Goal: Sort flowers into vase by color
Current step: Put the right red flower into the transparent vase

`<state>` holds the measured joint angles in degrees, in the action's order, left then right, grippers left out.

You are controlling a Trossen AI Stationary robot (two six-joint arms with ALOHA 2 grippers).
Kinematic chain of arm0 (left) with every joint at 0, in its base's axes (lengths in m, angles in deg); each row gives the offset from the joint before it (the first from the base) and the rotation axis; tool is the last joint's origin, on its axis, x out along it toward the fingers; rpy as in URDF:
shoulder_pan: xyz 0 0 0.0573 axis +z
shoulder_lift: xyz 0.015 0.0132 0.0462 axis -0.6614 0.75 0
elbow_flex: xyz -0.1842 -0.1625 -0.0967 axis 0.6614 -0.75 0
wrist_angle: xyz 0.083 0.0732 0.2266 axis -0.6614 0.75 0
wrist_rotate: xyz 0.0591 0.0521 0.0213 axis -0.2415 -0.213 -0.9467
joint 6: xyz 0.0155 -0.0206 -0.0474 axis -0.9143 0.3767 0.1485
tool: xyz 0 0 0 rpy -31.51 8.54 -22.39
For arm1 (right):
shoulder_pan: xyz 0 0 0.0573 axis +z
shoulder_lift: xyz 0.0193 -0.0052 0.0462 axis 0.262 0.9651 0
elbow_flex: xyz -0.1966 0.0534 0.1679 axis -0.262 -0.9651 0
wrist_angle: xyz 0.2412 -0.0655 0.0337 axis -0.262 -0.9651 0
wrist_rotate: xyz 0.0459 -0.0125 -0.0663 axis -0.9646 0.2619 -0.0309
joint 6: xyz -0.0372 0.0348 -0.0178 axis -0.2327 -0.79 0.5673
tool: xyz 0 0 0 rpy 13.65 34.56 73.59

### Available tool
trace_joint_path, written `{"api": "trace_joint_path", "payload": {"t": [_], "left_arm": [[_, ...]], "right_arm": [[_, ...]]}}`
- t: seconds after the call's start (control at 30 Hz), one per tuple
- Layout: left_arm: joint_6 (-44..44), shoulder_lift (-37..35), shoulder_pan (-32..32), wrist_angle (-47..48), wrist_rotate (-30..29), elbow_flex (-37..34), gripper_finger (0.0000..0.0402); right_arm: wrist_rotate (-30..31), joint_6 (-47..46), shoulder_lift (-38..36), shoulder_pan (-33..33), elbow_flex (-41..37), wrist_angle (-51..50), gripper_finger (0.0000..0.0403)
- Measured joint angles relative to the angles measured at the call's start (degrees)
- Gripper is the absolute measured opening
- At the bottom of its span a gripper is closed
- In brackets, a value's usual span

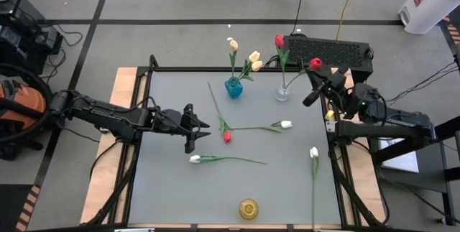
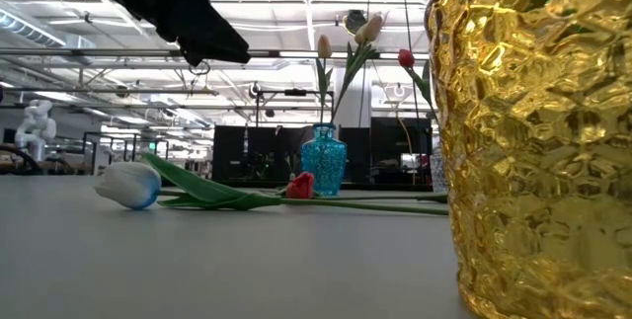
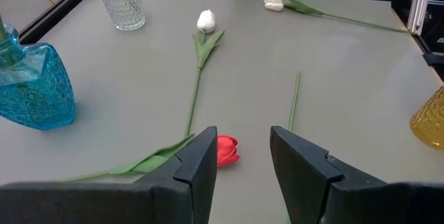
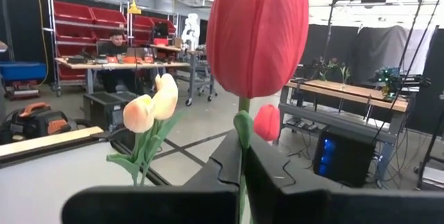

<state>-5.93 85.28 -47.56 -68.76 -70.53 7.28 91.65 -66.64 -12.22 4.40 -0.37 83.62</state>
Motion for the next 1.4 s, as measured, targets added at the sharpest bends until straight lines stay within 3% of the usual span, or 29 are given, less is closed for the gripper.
{"api": "trace_joint_path", "payload": {"t": [1.4], "left_arm": [[1.4, 0.0, -1.9, -1.6, 0.0, 0.0, 0.0141]], "right_arm": [[3.2, -3.8, 13.0, 0.0, 0.0, 0.0, 0.0002]]}}
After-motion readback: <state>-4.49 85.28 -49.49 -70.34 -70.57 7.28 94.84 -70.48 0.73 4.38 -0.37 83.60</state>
